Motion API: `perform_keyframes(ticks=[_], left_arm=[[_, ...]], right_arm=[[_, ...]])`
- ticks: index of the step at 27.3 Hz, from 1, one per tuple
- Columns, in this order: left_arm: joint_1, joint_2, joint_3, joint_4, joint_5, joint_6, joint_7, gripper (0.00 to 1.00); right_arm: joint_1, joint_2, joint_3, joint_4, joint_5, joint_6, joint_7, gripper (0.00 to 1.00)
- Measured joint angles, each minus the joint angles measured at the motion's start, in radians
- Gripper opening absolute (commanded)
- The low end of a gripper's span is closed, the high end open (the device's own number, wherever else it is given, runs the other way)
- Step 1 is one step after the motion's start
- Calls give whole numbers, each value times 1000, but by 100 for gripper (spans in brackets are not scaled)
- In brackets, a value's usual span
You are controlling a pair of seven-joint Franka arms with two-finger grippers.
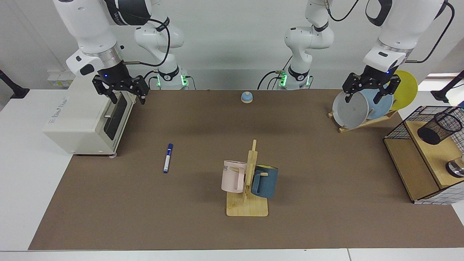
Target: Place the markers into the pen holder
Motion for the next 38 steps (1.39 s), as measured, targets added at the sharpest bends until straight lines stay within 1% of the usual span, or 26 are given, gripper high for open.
perform_keyframes(ticks=[11, 14, 26, 38], left_arm=[[0, 0, 0, 0, 0, 0, 0, 100], [0, 0, 0, 0, 0, 0, 0, 100], [0, 0, 0, 0, 0, 0, 0, 100], [0, 0, -5, 0, 0, -1, -1, 100]], right_arm=[[2, -2, 4, -2, -9, 0, -27, 100], [2, -7, 4, -12, -22, 0, -50, 100], [-1, -29, 2, -44, -23, 0, -54, 100], [0, -7, 5, -67, -23, 57, -54, 100]])
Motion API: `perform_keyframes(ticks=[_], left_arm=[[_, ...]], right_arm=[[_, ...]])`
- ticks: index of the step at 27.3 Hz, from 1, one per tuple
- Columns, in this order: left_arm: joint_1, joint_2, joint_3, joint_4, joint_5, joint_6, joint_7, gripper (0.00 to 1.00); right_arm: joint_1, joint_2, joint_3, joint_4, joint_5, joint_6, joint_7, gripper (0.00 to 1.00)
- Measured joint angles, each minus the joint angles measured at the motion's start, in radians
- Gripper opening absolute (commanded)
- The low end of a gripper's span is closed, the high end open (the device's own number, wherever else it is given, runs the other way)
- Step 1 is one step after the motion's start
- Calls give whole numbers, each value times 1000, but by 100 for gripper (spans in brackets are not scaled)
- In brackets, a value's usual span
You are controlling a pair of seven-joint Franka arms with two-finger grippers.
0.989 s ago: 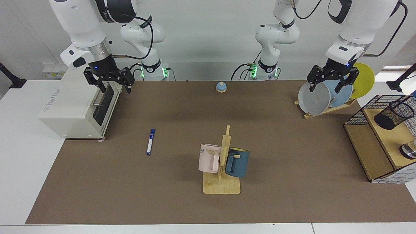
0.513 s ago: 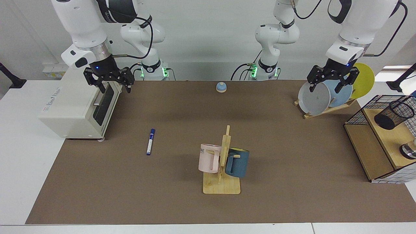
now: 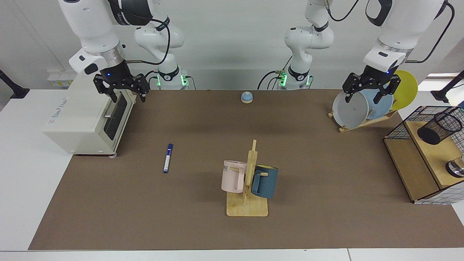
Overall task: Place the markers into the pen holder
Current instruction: 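Reach the right gripper down to the blue marker and grasp it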
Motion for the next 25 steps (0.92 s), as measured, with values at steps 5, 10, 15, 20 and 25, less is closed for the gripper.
perform_keyframes(ticks=[5, 10, 15, 20, 25], left_arm=[[0, 0, -1, -3, 0, -4, -2, 100], [-3, -10, -3, -23, -1, -12, -2, 100], [-9, -22, -5, -42, -1, -13, -2, 100], [-9, -28, -5, -62, -1, -13, -2, 100], [-9, -28, -3, -76, -1, -12, -2, 100]], right_arm=[[16, 45, 2, -9, 0, 61, 0, 100], [41, 99, 2, -23, 0, 141, 9, 100], [70, 152, 2, -56, 0, 239, 29, 100], [80, 196, 2, -107, -2, 358, 32, 100], [79, 235, -4, -133, -5, 426, 32, 100]])
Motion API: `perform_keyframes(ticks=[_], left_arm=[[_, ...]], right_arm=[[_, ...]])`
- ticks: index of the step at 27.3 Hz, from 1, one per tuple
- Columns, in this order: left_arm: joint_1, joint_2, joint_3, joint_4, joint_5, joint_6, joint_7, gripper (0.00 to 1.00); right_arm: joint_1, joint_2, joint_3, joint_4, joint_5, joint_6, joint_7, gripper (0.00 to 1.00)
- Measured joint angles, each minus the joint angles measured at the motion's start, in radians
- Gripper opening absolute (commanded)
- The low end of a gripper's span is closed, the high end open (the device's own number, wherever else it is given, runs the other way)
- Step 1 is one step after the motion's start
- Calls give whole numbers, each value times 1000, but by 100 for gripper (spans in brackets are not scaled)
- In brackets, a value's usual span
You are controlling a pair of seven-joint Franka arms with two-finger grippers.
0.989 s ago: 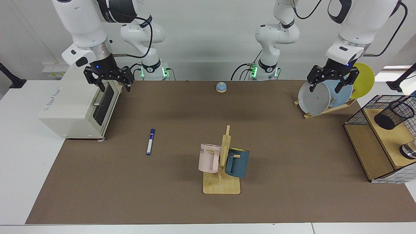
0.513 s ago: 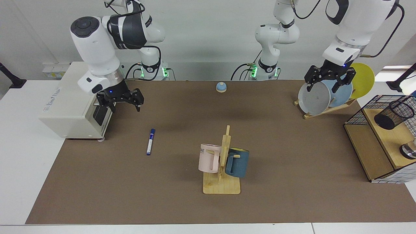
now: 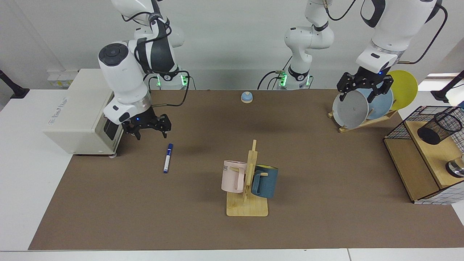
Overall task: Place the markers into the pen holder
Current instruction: 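Reach the right gripper down to the blue marker and grasp it, then lift the blue marker off the table with the right gripper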
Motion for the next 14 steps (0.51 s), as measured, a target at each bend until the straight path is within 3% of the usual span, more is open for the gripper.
perform_keyframes(ticks=[9, 14], left_arm=[[0, 0, 1, -13, 0, 0, 0, 100], [0, 0, 1, -23, 0, 0, -2, 100]], right_arm=[[-6, 82, -5, -26, -2, 84, 0, 100], [-6, 121, -5, -74, -38, 165, 5, 100]])
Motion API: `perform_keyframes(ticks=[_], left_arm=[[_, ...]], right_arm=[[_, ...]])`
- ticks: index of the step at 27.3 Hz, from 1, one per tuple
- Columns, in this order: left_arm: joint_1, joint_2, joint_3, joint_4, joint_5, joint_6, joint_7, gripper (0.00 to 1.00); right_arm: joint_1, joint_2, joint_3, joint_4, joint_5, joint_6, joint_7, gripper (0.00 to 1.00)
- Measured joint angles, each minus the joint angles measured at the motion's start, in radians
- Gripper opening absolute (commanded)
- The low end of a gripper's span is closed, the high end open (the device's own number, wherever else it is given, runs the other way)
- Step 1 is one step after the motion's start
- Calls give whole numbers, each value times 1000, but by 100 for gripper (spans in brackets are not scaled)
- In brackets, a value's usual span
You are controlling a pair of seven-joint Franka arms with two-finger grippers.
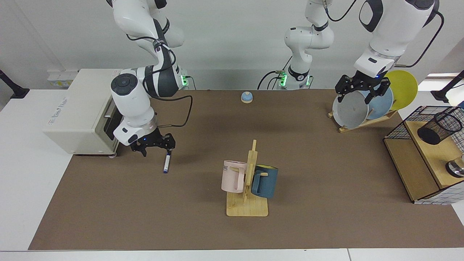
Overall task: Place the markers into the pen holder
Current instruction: 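Lift the blue marker off the table with the right gripper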
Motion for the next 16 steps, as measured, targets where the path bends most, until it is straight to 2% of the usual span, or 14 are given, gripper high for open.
perform_keyframes(ticks=[3, 6, 9, 13, 16], left_arm=[[0, 0, 0, -6, 0, 0, -3, 100], [0, 0, 1, -10, 0, 0, -3, 100], [0, 0, 1, -15, 0, 1, -3, 100], [0, 0, 2, -18, 0, 1, -4, 100], [1, 0, 2, -18, 0, 1, -4, 100]], right_arm=[[0, 19, 0, -17, -14, 18, 5, 98], [0, 31, -1, -20, -33, 24, 18, 87], [1, 38, 0, -22, -44, 38, 56, 71], [3, 41, 1, -23, -45, 51, 88, 66], [4, 45, 1, -25, -45, 59, 97, 58]])
